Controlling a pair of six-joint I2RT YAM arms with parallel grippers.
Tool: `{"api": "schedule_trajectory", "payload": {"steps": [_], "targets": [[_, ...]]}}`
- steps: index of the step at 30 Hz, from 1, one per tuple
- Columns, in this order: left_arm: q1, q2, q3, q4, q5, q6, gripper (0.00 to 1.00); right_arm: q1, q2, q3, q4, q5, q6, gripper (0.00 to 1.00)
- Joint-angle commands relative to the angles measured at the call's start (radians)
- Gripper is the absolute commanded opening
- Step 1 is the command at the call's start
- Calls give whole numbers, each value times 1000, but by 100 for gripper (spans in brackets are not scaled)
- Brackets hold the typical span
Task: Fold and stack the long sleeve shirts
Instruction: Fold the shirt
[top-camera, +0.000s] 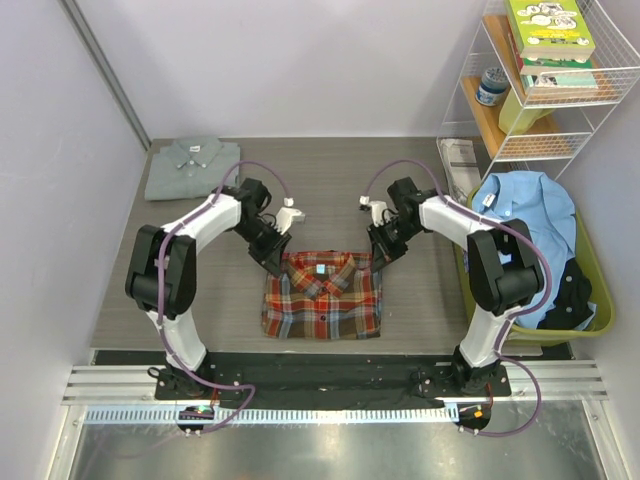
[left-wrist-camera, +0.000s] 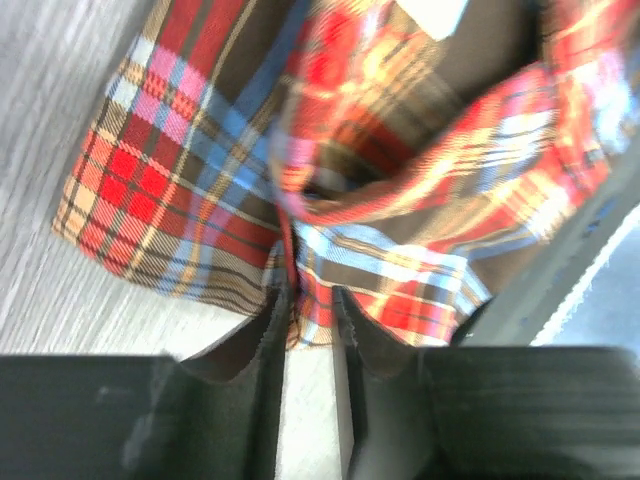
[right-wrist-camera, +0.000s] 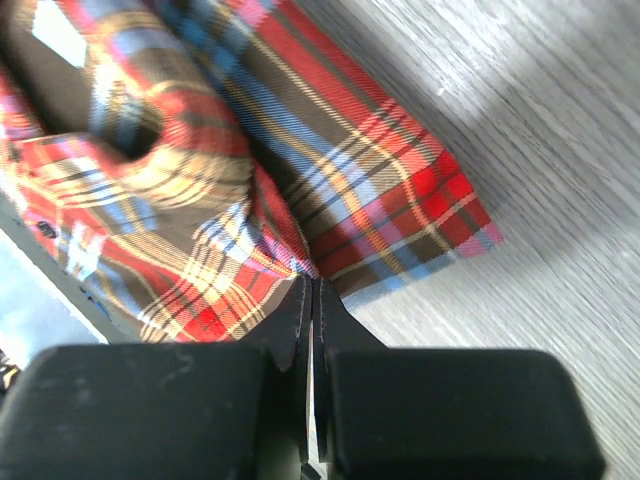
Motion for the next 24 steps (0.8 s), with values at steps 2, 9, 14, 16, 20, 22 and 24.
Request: {"api": "schedule_trajectory", "payload": {"steps": [2,9,14,16,20,22,24], "targets": [[-8,-61,81,-79,56,3,1,2,-106,10,13,27,-5,1],[-8,-47,126,-30,-3,-23,0,-24,-90,33,15,77,-35,1],[-8,29,137,-50,-33,14,33,-28,-45,43,9,54,-43,1],[-8,42,111,-27,-46,16,36,-28,-34,42,13,48,-42,1],[-7,95,106,3,-51,13,38,-28,-28,42,19,54,-38,1],[-7,111,103,7,-57,16,38,-28,-25,43,20,60,-38,1],[-8,126,104,-12,-54,22,38,-28,-24,45,20,61,-37,1]]}}
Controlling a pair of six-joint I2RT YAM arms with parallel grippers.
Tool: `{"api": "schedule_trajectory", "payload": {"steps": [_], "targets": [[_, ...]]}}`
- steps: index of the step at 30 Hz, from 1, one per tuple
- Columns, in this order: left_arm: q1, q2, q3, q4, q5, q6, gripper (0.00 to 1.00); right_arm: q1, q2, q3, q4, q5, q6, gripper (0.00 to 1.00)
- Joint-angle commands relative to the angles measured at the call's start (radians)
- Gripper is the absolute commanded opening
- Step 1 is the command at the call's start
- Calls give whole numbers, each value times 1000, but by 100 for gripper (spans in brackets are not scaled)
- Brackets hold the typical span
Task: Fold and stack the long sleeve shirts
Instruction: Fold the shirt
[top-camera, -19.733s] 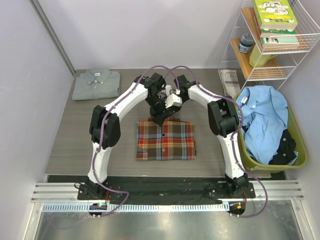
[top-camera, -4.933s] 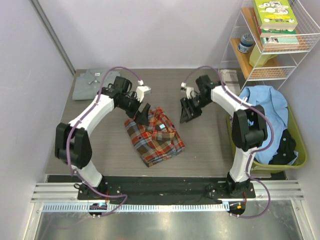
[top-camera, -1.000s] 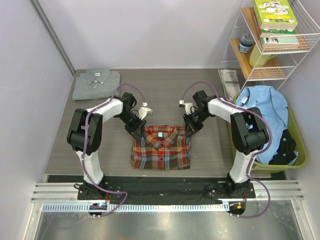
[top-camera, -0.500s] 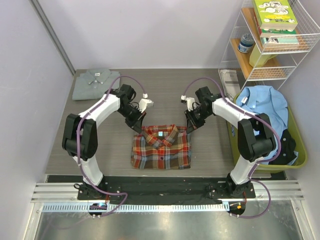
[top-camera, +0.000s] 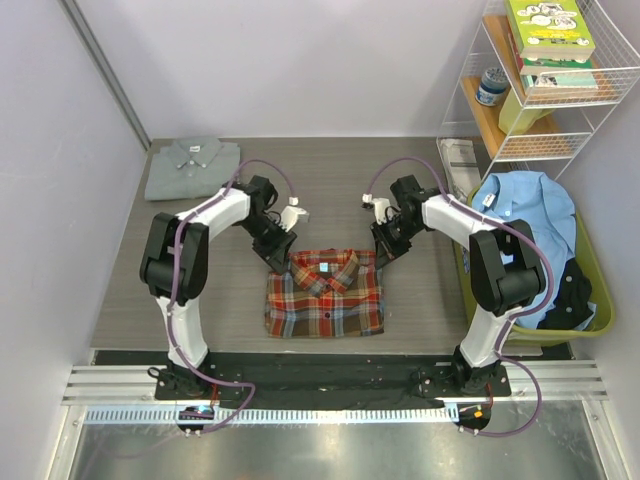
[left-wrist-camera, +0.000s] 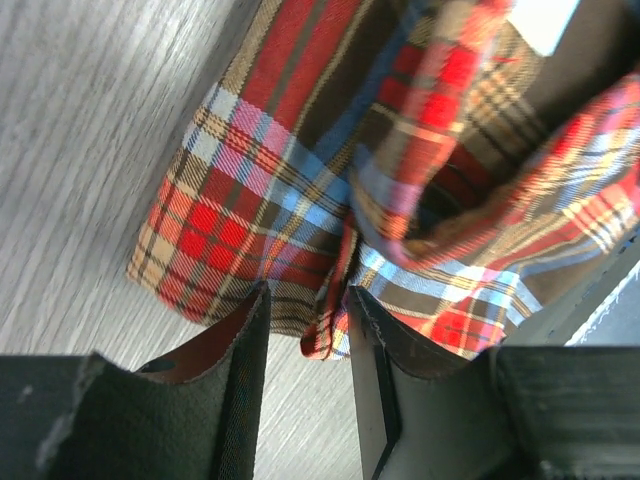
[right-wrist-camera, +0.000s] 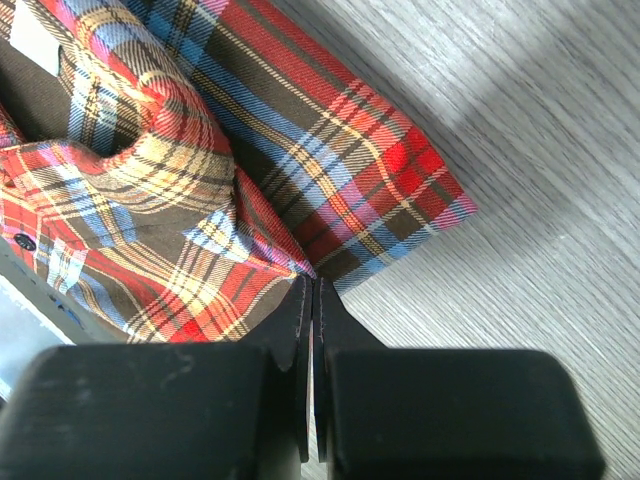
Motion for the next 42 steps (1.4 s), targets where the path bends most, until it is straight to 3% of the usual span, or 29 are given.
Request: {"api": "schedule_trajectory", "payload": {"steps": [1,3,9,12,13,18,22,33,42], "targets": [[-3,22,-3,-2,9,29,38,-4,-1,37,19,11,-10,1],[-3,18,-9,-19,19,33,38,-4,-3,38,19,13,-10,1],[-3,-14,-6,-96,74,70,24,-4,-12,38,19,11,-4,1],[-3,-37,12,-149,100,81,1,-5,-27,35,17,5,-1,1],[-3,-59,14,-147,102,75,0,-4,-34,34,17,3,1,1],[-3,-125,73,-165,77,37,0,-4,-67,46,6,12,-1,1],[-3,-172,90,-81,-18,-11,0,-2,-69,73,16,54,-14,1],[27,61,49,143,-171,-17,0,-7,80,67,132,198,-60,1],[77,55,32,192,-176,-55,1,-8,80,69,229,246,-22,2]]}}
